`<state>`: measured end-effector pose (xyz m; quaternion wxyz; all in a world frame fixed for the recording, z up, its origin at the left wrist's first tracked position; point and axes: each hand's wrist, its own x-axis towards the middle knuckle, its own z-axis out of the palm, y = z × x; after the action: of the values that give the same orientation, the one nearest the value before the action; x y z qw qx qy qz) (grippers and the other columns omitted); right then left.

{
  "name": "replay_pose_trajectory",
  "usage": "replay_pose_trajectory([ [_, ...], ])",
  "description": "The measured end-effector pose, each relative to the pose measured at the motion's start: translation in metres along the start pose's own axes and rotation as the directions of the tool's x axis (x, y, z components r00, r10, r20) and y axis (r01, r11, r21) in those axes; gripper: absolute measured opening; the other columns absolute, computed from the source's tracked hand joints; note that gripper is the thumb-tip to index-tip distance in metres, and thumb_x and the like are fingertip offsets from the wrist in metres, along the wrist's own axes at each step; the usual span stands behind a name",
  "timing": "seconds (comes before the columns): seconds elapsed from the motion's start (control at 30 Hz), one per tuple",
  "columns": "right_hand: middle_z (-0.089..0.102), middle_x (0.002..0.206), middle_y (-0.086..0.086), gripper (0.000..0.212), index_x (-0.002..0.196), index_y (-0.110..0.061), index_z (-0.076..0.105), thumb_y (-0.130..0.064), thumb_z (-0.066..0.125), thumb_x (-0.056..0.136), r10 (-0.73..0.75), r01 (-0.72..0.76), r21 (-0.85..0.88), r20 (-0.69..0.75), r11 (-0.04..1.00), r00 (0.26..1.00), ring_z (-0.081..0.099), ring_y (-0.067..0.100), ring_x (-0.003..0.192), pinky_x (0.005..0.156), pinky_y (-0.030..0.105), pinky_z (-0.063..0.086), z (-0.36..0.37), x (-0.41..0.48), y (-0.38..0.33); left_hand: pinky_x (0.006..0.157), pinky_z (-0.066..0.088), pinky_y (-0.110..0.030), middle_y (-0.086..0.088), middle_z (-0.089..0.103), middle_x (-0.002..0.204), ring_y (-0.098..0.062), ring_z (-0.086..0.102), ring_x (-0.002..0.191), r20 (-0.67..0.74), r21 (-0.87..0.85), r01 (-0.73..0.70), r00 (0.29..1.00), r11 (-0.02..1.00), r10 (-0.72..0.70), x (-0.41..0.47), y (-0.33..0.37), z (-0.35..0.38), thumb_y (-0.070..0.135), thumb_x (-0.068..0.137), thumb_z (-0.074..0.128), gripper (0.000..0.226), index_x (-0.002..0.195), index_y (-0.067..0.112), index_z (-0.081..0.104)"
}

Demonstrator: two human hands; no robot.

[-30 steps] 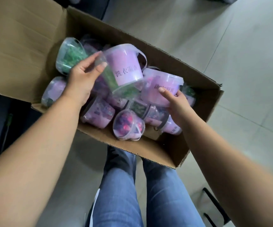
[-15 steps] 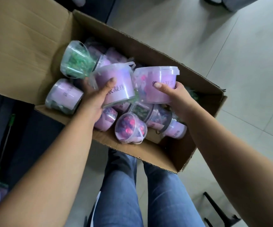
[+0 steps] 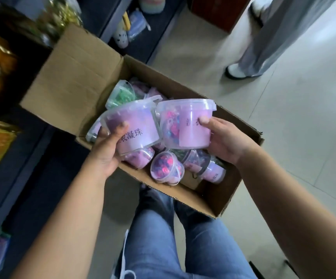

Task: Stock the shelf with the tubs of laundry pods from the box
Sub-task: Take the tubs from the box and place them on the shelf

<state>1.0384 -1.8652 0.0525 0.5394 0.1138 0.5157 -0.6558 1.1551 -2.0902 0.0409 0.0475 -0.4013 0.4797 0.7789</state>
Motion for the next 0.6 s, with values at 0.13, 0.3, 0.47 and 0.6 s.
replay_pose_trajectory([
  [0.13,0.072,0.096,0.011,0.095,0.111,-0.001,0.059,-0.039,0.093,0.031,-0.015,0.017,-0.025,0.104,1.0,0.994,0.07,0.019,0.082,0.063,0.027,0.057,0.033,-0.039,-0.026,0.067,0.057,-0.028,0.002,0.066,0.102,-0.012,0.064,0.092,0.002,-0.036,-0.129,0.992,0.991,0.129,-0.053,0.028,-0.005,0.056,0.024,0.087,0.1,0.112,0.024,0.052],
  [0.3,0.071,0.099,0.016,0.089,0.104,0.001,0.062,-0.036,0.094,0.029,-0.048,0.086,-0.119,0.288,0.989,0.956,0.069,0.023,0.088,0.07,0.032,0.057,0.083,-0.074,-0.046,0.074,0.057,-0.027,0.004,0.069,0.099,-0.009,0.065,0.092,-0.156,-0.153,-0.304,0.947,0.94,0.281,-0.139,0.046,-0.016,0.054,0.02,0.088,0.11,0.117,0.021,0.049],
  [0.47,0.074,0.088,0.01,0.093,0.099,-0.002,0.061,-0.041,0.093,0.021,-0.086,0.209,-0.256,0.42,0.944,0.904,0.071,0.019,0.079,0.065,0.03,0.058,0.151,-0.098,-0.057,0.101,0.043,-0.043,-0.005,0.057,0.126,-0.018,0.054,0.115,-0.402,-0.2,-0.522,0.815,0.829,0.417,-0.233,0.055,-0.038,0.047,0.045,0.086,0.101,0.13,0.011,0.045],
  [0.6,0.071,0.1,0.01,0.108,0.114,-0.004,0.054,-0.045,0.092,0.021,-0.148,0.363,-0.349,0.513,0.864,0.846,0.07,0.02,0.089,0.068,0.031,0.057,0.226,-0.118,-0.057,0.093,0.049,-0.03,0.004,0.07,0.096,-0.011,0.062,0.097,-0.589,-0.149,-0.637,0.671,0.756,0.45,-0.307,0.06,-0.064,0.032,0.07,0.061,0.033,0.098,0.015,0.058],
])
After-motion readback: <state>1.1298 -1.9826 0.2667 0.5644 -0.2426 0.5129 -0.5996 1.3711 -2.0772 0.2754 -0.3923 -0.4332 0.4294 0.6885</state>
